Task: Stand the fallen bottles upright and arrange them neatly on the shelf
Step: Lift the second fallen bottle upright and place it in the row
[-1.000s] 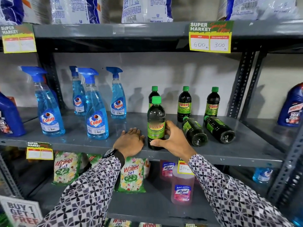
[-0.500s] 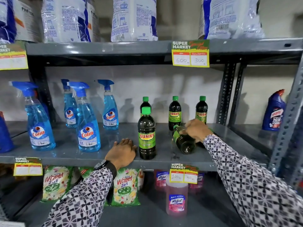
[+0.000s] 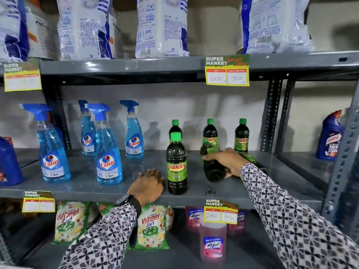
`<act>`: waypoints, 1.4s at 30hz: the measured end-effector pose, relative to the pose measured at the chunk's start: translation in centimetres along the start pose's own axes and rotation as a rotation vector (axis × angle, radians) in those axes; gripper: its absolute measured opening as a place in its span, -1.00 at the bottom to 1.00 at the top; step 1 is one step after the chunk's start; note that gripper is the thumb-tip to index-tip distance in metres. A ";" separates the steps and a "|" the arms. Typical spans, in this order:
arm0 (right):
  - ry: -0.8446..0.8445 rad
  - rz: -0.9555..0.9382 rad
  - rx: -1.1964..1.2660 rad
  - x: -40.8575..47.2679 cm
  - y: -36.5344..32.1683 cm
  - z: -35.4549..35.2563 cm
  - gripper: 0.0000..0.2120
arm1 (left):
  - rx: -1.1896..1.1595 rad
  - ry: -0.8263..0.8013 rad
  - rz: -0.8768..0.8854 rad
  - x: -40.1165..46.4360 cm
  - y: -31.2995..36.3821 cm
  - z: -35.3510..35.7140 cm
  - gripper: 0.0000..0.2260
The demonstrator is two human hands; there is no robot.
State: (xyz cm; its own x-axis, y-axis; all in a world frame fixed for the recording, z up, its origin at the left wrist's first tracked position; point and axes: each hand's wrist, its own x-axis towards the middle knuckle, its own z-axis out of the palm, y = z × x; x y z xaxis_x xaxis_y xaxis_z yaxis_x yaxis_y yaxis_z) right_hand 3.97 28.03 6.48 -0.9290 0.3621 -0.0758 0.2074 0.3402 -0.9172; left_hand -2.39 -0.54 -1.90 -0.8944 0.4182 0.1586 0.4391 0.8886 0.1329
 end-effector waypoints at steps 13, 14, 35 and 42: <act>0.212 -0.408 0.077 1.1 4.4 3.3 -0.26 | 0.090 -0.015 0.031 0.9 -0.9 0.8 -0.32; 0.222 -0.421 0.075 1.1 4.7 3.4 -0.25 | 0.118 -0.018 0.040 1.0 -1.1 1.0 -0.28; 0.124 -0.419 0.093 0.7 4.9 3.8 -0.14 | 0.080 0.008 0.029 1.0 -0.9 1.0 -0.38; 0.175 -0.449 0.023 1.1 5.1 4.0 -0.11 | 0.041 0.010 -0.010 1.0 -0.5 0.9 -0.46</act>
State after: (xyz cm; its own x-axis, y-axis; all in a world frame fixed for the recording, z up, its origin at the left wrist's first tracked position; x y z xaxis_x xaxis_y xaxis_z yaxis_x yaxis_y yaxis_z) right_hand 2.77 26.68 0.11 -0.8594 0.3248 0.3949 -0.2112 0.4779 -0.8526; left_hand -3.61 -0.39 -2.64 -0.8976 0.4079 0.1670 0.4264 0.8996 0.0948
